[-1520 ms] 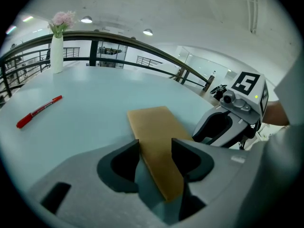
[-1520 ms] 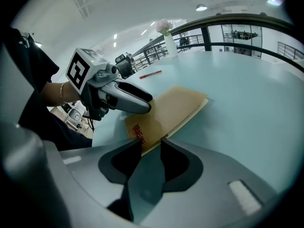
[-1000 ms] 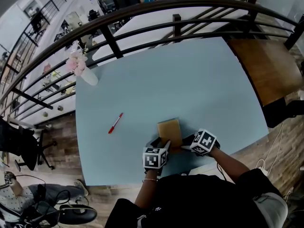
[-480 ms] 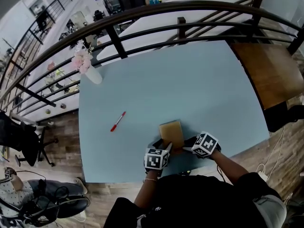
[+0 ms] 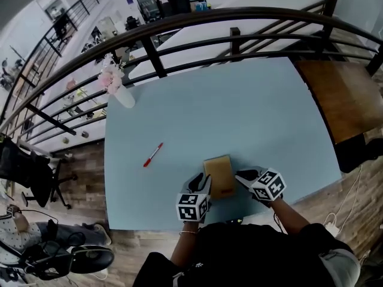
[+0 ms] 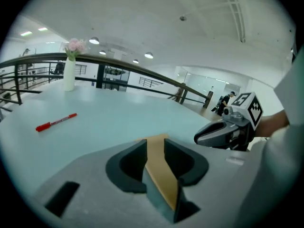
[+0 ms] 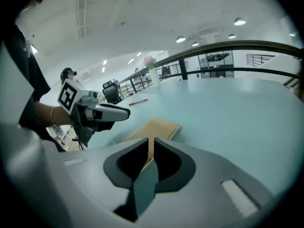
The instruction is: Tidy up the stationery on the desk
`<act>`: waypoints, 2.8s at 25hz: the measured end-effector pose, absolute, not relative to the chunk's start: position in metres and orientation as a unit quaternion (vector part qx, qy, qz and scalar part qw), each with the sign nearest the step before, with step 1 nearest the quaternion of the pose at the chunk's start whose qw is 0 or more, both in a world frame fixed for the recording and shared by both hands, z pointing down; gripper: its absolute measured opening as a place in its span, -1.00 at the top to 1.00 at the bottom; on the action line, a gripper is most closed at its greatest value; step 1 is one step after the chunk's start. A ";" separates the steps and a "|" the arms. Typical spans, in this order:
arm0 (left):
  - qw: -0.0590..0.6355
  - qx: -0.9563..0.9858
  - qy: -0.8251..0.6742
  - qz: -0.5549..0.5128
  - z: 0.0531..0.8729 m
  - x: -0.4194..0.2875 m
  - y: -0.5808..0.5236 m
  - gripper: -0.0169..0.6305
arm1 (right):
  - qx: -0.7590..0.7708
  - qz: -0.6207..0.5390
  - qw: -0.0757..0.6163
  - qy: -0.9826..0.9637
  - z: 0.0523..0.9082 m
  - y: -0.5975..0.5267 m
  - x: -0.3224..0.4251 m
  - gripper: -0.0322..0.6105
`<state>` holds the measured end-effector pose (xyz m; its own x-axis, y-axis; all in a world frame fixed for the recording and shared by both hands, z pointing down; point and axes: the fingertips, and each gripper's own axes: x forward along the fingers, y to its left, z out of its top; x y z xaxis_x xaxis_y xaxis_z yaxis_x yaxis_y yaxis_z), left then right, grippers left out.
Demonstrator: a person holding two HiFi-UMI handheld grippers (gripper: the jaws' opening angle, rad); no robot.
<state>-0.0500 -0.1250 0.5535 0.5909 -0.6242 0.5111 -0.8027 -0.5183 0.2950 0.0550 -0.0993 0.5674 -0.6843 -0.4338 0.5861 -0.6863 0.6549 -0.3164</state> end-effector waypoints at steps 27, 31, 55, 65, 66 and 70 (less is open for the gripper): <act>0.129 0.842 -0.514 0.102 0.481 -0.095 -0.044 0.96 | 0.375 0.236 0.022 -0.896 0.510 -0.081 0.060 0.88; 0.125 0.836 -0.525 0.101 0.479 -0.101 -0.044 0.96 | 0.377 0.236 0.012 -0.896 0.506 -0.079 0.062 0.88; 0.123 0.833 -0.531 0.090 0.478 -0.251 -0.092 0.96 | 0.401 0.266 0.004 -0.876 0.499 -0.121 -0.076 0.88; 0.118 0.836 -0.527 0.091 0.474 -0.317 -0.126 0.96 | 0.429 0.286 0.011 -0.857 0.504 -0.152 -0.137 0.88; 0.117 0.837 -0.526 0.091 0.475 -0.325 -0.130 0.96 | 0.429 0.287 0.013 -0.856 0.505 -0.155 -0.145 0.88; 0.120 0.838 -0.523 0.102 0.491 -0.366 -0.146 0.96 | 0.432 0.294 0.019 -0.853 0.516 -0.170 -0.189 0.88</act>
<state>-0.3662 -0.1462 0.4911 0.4321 -0.8517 0.2966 -0.9006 -0.4244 0.0935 -0.1887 -0.1700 0.5163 -0.6266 -0.7249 0.2861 -0.7473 0.4549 -0.4843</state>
